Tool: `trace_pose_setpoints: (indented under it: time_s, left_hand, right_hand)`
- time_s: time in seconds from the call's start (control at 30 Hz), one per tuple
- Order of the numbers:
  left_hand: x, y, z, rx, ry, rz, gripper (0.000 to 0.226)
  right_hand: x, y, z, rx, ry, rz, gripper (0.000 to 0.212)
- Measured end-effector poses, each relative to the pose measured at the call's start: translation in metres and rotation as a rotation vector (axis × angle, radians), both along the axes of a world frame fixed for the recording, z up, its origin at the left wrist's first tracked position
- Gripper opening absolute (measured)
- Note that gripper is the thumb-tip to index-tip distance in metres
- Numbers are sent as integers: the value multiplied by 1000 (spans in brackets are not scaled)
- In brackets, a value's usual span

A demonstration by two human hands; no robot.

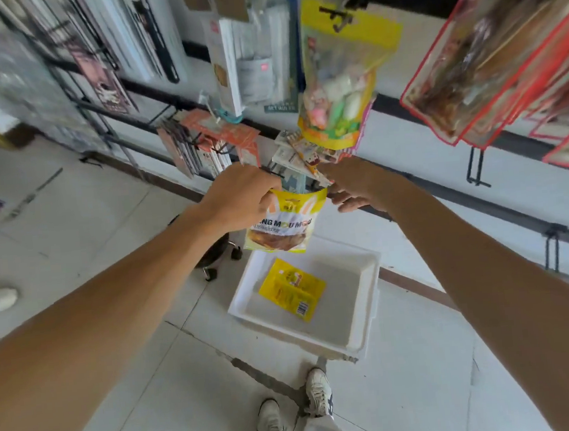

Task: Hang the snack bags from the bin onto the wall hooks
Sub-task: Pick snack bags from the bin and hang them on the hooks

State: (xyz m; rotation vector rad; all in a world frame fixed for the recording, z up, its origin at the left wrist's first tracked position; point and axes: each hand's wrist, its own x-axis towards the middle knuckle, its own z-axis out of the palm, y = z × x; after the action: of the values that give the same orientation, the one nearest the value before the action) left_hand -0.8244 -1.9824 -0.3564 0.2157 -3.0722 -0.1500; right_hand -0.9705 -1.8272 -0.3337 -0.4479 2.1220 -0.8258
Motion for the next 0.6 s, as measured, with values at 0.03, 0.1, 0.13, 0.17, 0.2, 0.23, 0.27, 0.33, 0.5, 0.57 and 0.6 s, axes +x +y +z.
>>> trace_pose_setpoints:
  time_s: [0.03, 0.1, 0.13, 0.17, 0.2, 0.23, 0.27, 0.33, 0.5, 0.57, 0.6]
  left_hand:
    - [1, -1, 10, 2, 10, -9, 12]
    - [3, -2, 32, 10, 35, -24, 14]
    - [4, -3, 42, 16, 52, -34, 14]
    - [4, -3, 53, 16, 74, -41, 14]
    - [4, -3, 64, 11, 100, -46, 14]
    - [3, -2, 76, 5, 124, -50, 14]
    - [3, -1, 88, 3, 146, -50, 14]
    - [1, -1, 112, 35, 173, -45, 14]
    - [-2, 2, 162, 75, 353, -33, 16]
    - [-3, 7, 178, 106, 456, -42, 19]
    - [-4, 9, 186, 115, 507, -49, 21]
  right_hand:
    - [-1, 0, 9, -25, 75, 49, 36]
    - [0, 4, 26, -122, 179, 150, 33]
    - [2, 7, 34, -171, 213, 206, 30]
    - [4, 9, 42, -207, 252, 263, 27]
    - [5, 10, 49, -219, 301, 317, 23]
    - [7, 10, 56, -218, 361, 363, 20]
    - [10, 9, 66, -212, 431, 394, 17]
    - [14, 8, 87, -224, 617, 415, 16]
    - [13, 16, 140, -314, 981, 434, 21]
    - [11, 22, 161, -367, 1072, 407, 20]
    - [11, 26, 173, -381, 1110, 389, 20]
